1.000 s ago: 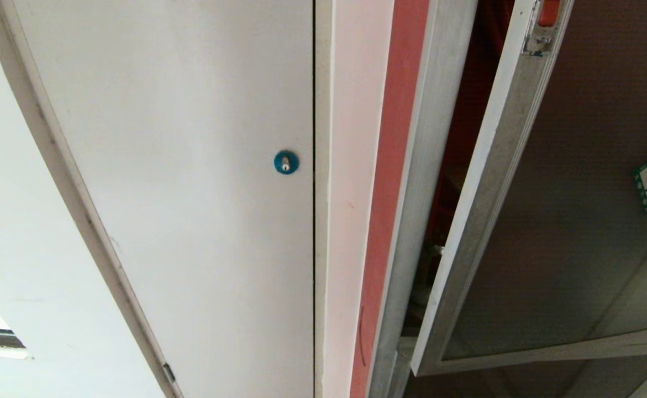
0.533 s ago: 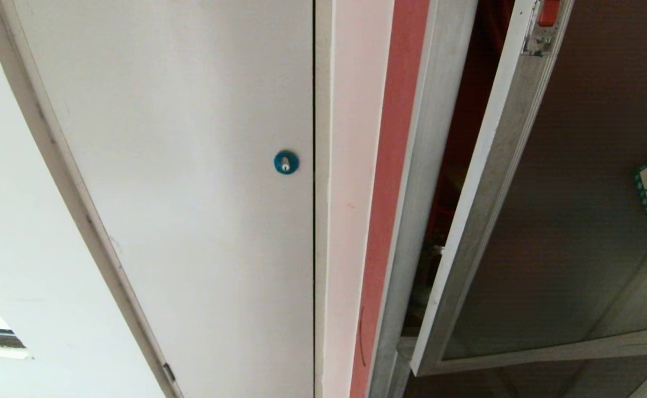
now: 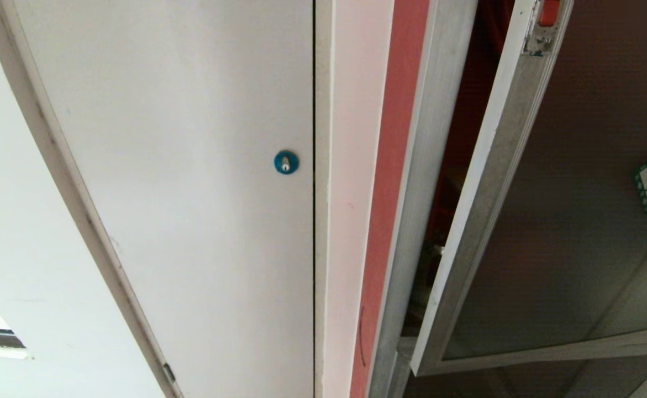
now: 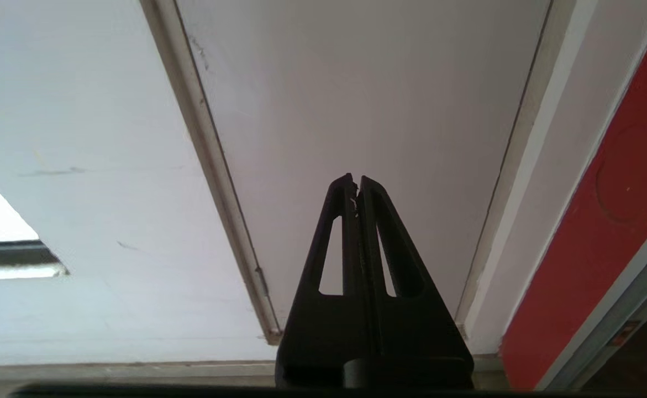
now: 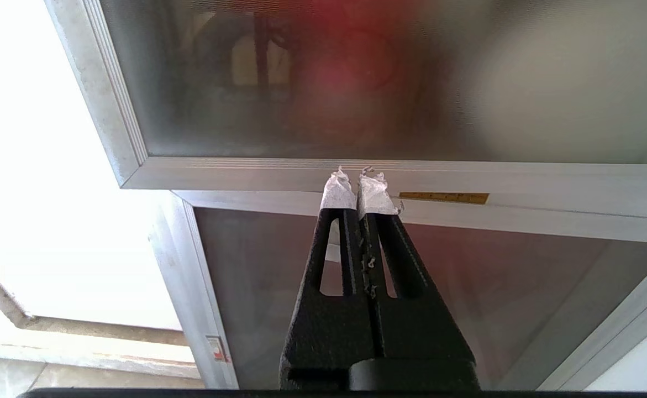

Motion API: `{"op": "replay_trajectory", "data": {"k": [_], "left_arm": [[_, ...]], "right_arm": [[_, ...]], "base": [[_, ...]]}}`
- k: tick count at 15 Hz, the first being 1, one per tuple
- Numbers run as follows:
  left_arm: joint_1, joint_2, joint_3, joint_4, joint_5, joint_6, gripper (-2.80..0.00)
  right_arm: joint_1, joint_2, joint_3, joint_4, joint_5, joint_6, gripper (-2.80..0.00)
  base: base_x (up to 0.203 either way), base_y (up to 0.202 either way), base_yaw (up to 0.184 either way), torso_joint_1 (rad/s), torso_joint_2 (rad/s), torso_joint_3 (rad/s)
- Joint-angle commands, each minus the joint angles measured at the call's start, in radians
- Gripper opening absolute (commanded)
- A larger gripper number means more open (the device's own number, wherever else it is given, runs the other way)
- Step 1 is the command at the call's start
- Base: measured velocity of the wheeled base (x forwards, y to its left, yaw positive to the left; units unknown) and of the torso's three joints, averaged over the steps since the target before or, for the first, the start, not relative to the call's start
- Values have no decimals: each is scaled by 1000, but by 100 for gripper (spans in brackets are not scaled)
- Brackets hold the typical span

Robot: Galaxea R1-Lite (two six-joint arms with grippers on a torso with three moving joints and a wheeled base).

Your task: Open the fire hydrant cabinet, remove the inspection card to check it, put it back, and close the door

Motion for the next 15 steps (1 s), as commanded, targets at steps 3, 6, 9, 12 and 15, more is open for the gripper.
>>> {"op": "replay_trajectory", "data": {"k": [3,6,9,12,15], "left_arm": [[0,110,-164,5,-181,0,-280],[-2,362,-317,0,-295,-4,-280],[-19,668,-533,-1,-430,-38,-280],[-121,943,-745,-2,-535,-87,-280],[-370,1101,-875,-4,-575,-111,-280]], "right_arm": [[0,2,5,0,1,1,-280],[0,2,5,0,1,-1,-280],[0,2,5,0,1,1,-280],[0,2,5,0,1,-1,-280],[0,2,5,0,1,-1,-280]], "base": [[0,0,0,0,0,0],[0,0,0,0,0,0],[0,0,0,0,0,0],[0,0,0,0,0,0],[0,0,0,0,0,0]]}}
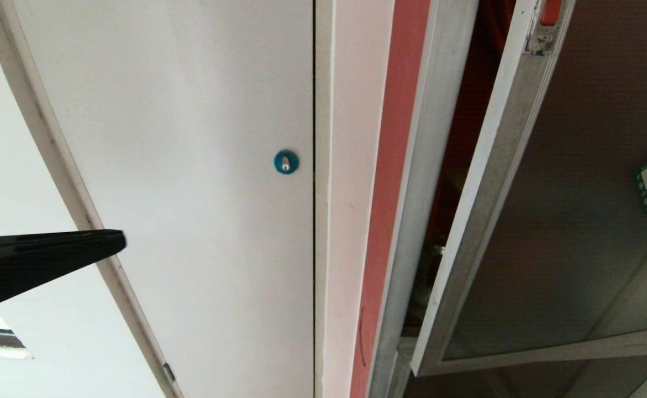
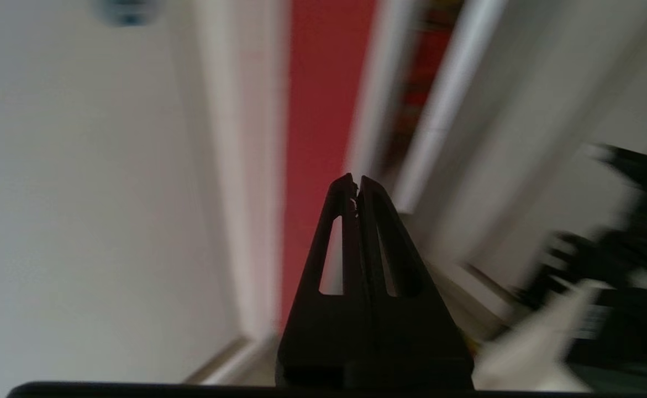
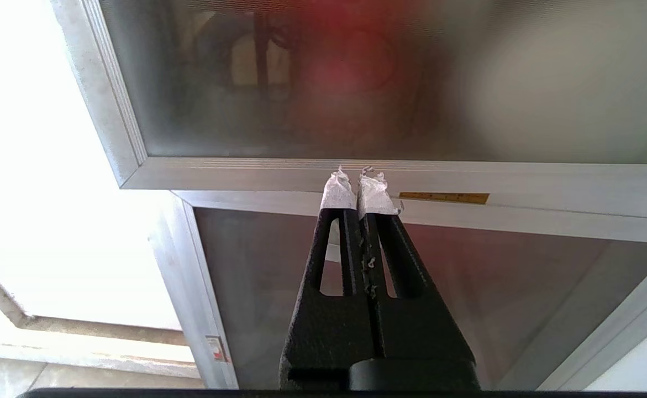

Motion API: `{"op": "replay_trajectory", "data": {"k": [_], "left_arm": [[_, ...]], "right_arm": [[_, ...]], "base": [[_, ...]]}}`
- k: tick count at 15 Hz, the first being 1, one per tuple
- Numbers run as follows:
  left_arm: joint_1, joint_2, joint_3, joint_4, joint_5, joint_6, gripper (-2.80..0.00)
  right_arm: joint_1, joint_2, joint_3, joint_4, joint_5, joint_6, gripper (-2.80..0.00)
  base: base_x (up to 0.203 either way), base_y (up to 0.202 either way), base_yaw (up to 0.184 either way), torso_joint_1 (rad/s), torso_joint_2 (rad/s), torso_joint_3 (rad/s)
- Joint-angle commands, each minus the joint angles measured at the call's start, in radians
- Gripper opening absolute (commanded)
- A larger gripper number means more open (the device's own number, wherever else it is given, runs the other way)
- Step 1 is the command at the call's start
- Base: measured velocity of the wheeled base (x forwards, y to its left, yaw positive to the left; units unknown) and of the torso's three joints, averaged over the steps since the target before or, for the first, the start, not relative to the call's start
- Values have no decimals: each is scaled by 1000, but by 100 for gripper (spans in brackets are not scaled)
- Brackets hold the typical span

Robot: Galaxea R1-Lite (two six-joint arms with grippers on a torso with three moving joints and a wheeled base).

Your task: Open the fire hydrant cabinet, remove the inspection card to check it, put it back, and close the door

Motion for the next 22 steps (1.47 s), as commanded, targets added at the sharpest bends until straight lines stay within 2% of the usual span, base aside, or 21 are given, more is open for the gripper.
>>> {"op": "replay_trajectory", "data": {"k": [1,2,5,7,11,16,22], "left_arm": [[-159,183,-76,-7,-10,-6,-280],[-210,232,-98,-32,-13,-9,-280],[-287,369,-128,-218,-15,-15,-280],[-339,437,-171,-277,-13,-18,-280],[-418,553,-290,-285,-11,-18,-280],[-457,691,-451,-285,-1,-17,-280],[-515,792,-545,-286,24,-13,-280]], "right_arm": [[0,2,5,0,0,0,-280],[0,2,5,0,0,0,-280],[0,2,5,0,0,0,-280],[0,2,5,0,0,0,-280],[0,2,5,0,0,-1,-280],[0,2,5,0,0,0,-280],[0,2,5,0,0,-1,-280]], "base": [[0,0,0,0,0,0],[0,0,0,0,0,0],[0,0,0,0,0,0],[0,0,0,0,0,0],[0,0,0,0,0,0],[0,0,0,0,0,0],[0,0,0,0,0,0]]}}
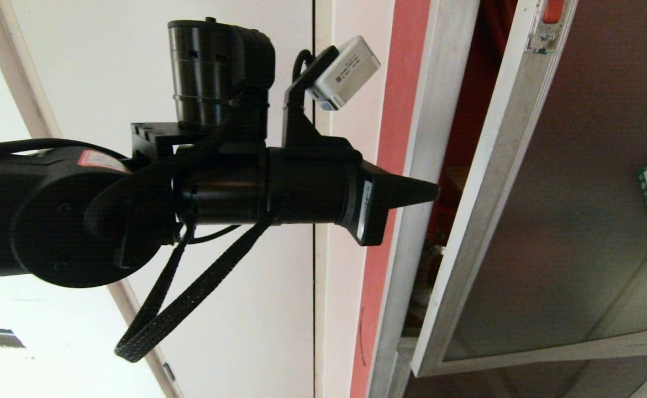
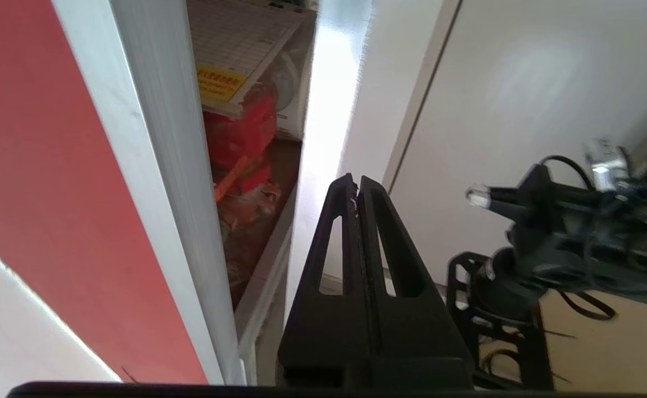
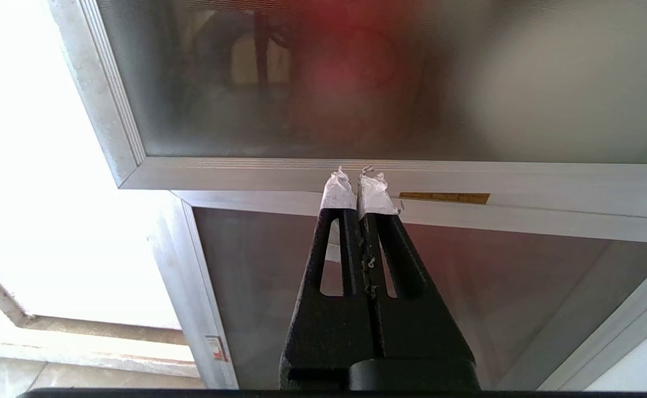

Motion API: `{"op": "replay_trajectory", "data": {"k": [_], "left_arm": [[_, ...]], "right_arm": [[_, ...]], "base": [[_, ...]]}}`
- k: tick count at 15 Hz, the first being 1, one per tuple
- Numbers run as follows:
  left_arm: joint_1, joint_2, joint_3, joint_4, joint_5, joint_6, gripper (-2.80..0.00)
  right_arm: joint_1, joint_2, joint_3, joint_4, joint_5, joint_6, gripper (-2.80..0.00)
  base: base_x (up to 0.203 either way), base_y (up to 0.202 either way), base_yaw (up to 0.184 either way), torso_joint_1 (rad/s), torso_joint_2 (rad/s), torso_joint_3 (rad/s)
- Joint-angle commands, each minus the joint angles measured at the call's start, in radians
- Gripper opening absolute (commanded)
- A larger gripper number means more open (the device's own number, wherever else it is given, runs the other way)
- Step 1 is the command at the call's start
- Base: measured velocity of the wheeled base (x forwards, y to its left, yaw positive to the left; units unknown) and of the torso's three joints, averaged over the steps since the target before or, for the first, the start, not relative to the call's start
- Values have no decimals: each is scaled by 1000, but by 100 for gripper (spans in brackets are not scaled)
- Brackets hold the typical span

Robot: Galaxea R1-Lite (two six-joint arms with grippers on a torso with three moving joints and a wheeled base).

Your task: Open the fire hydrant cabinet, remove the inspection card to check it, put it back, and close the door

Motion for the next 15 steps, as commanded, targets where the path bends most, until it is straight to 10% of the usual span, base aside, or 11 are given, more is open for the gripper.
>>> {"op": "replay_trajectory", "data": {"k": [1,15], "left_arm": [[-20,47,-35,-3,29,2,-280],[-69,180,-124,-121,172,53,-280]], "right_arm": [[0,2,5,0,0,-1,-280],[0,2,5,0,0,0,-280]], "base": [[0,0,0,0,0,0],[0,0,0,0,0,0]]}}
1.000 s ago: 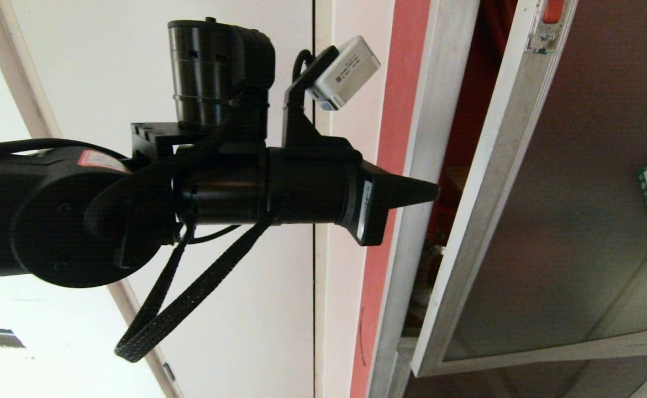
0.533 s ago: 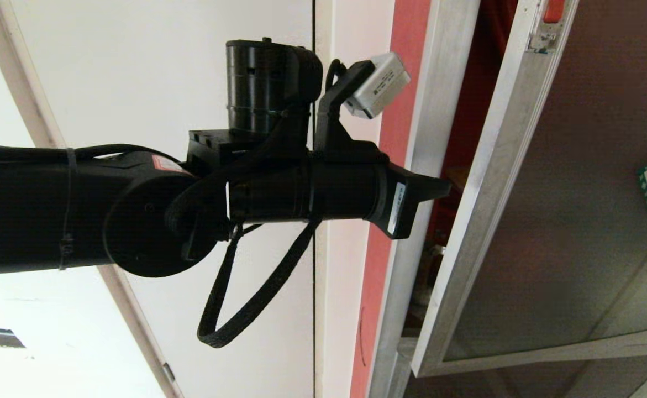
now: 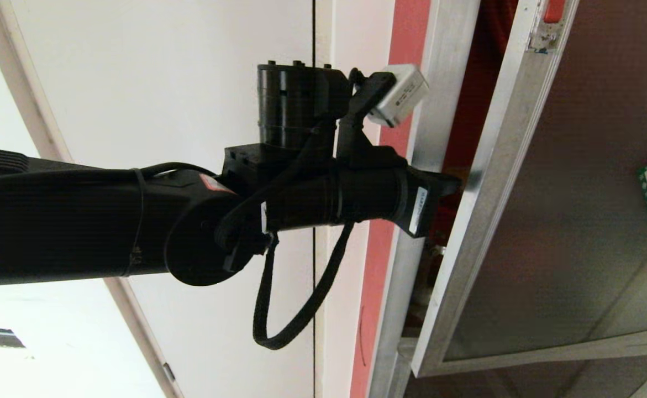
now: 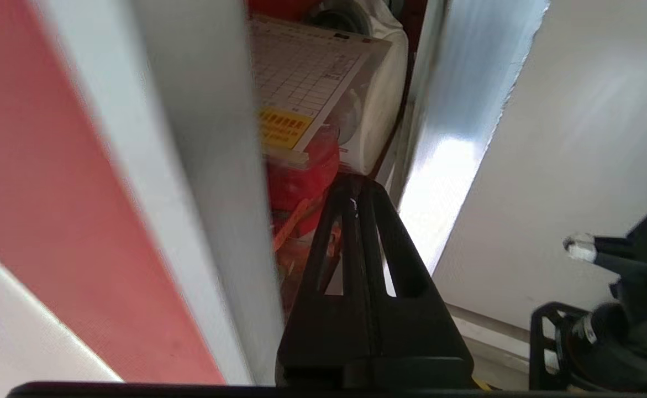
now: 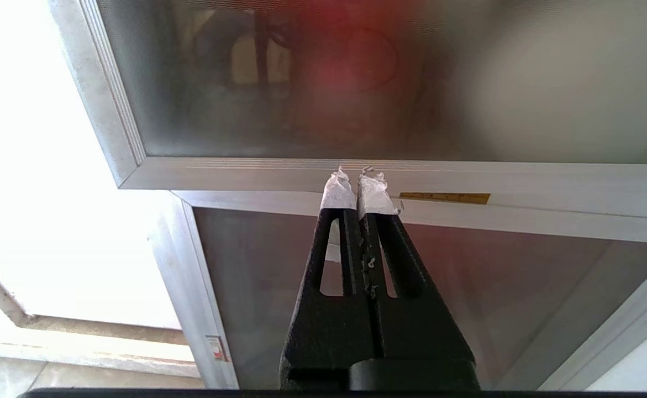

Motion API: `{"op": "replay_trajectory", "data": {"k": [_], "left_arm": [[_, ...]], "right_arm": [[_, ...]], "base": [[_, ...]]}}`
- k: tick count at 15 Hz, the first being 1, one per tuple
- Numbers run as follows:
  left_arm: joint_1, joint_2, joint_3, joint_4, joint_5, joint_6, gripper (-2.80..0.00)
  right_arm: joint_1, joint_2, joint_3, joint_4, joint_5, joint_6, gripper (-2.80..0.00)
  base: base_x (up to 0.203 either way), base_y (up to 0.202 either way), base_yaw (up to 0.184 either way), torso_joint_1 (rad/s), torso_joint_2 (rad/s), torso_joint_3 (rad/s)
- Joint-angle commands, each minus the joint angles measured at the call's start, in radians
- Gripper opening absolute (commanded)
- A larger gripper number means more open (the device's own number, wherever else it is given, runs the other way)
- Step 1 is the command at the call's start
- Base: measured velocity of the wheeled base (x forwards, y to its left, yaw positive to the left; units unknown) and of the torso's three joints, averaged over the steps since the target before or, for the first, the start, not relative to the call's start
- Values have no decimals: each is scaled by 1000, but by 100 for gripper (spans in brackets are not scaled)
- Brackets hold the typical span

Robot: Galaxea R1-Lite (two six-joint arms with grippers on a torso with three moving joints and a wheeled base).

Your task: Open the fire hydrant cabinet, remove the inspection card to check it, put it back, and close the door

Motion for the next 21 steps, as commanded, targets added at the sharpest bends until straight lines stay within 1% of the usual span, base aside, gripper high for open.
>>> {"op": "replay_trajectory", "data": {"k": [1,4,11,14,21], "left_arm": [[-16,22,-20,-8,14,0,-280],[-35,17,-20,-8,15,-1,-280],[-120,-5,-3,-7,15,-7,-280],[-150,-29,25,-7,14,-8,-280],[-263,-81,51,-7,15,-6,-280]], "right_arm": [[0,2,5,0,1,0,-280],[0,2,5,0,1,-1,-280],[0,2,5,0,1,-1,-280],[0,2,5,0,1,-1,-280],[0,2,5,0,1,-1,-280]], "base": [[0,0,0,0,0,0],[0,0,0,0,0,0],[0,0,0,0,0,0],[0,0,0,0,0,0],[0,0,0,0,0,0]]}}
